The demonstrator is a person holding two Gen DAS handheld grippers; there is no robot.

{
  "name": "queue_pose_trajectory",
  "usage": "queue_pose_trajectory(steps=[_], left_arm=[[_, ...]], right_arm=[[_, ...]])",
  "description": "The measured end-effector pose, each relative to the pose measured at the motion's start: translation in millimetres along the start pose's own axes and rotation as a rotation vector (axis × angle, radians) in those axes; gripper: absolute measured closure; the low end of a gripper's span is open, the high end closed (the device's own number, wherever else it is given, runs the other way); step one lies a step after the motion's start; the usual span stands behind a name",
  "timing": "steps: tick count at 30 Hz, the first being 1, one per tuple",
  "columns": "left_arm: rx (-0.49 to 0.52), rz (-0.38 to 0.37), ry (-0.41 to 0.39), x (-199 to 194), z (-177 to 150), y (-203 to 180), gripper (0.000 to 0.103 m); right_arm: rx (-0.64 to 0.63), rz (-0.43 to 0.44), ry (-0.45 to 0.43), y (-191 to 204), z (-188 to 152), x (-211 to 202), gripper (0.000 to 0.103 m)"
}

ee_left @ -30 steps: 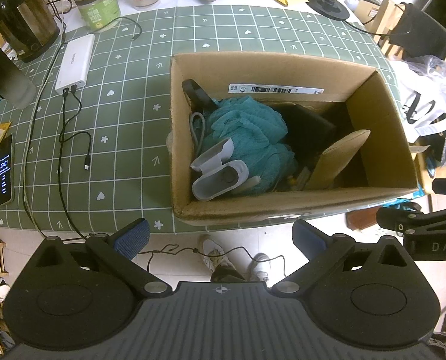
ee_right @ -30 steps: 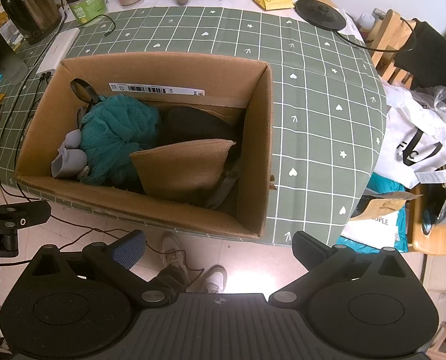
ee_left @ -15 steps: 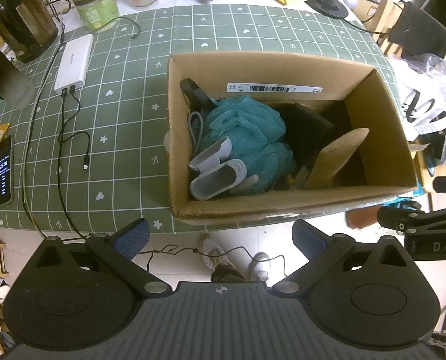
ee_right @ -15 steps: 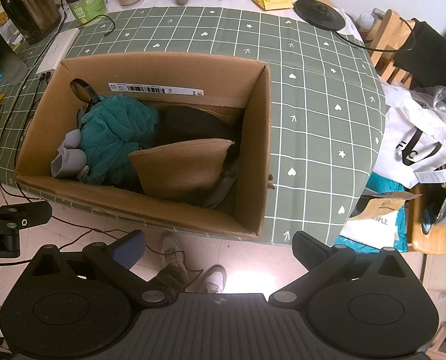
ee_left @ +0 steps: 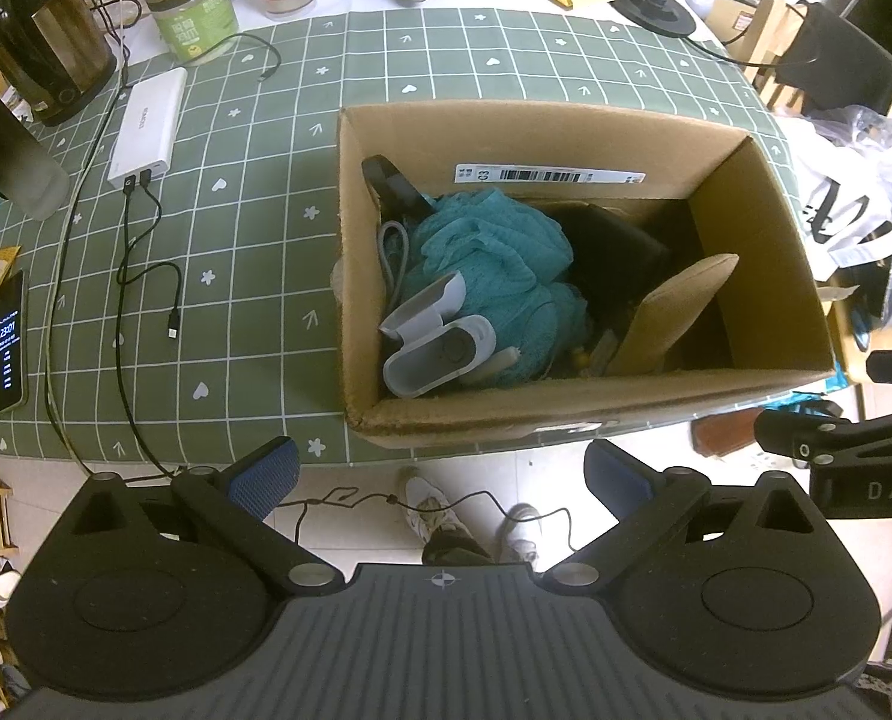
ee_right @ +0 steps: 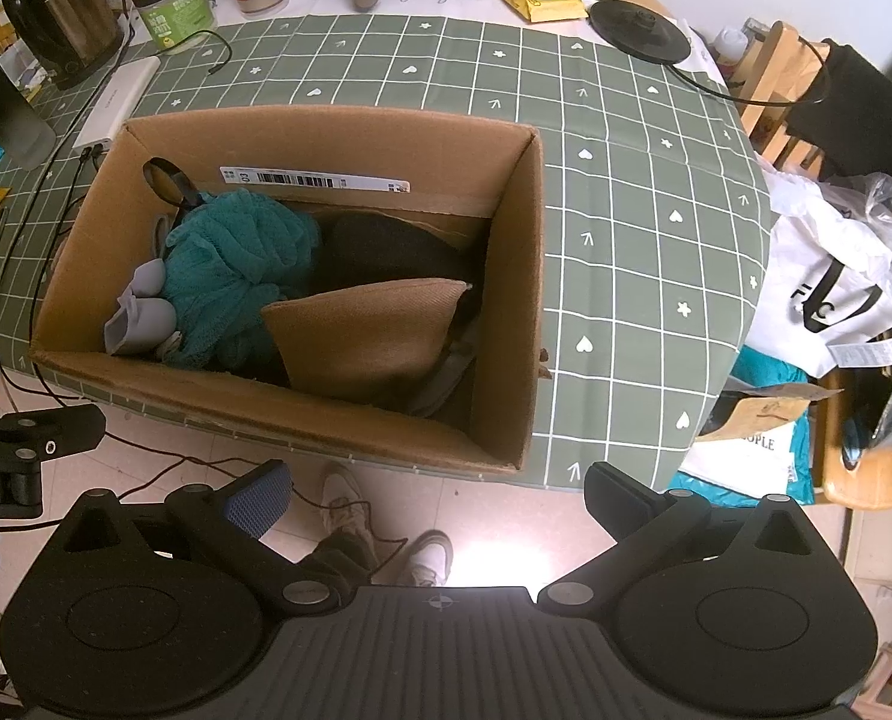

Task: Organize soft objects

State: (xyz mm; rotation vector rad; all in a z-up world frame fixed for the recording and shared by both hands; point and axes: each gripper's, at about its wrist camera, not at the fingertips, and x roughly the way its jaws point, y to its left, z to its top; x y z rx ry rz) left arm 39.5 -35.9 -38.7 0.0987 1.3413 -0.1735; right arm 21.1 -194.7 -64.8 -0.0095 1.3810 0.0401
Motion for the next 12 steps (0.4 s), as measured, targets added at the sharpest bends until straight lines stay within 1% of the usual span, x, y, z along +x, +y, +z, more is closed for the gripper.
queue_pose_trajectory(steps=[12], left_arm=[[0.003,-0.009,-0.012,-1.1,0.4,6.0,0.000]], right_arm=[[-0.001,-0.002,-0.003,0.8,1.1,-2.4,0.000]])
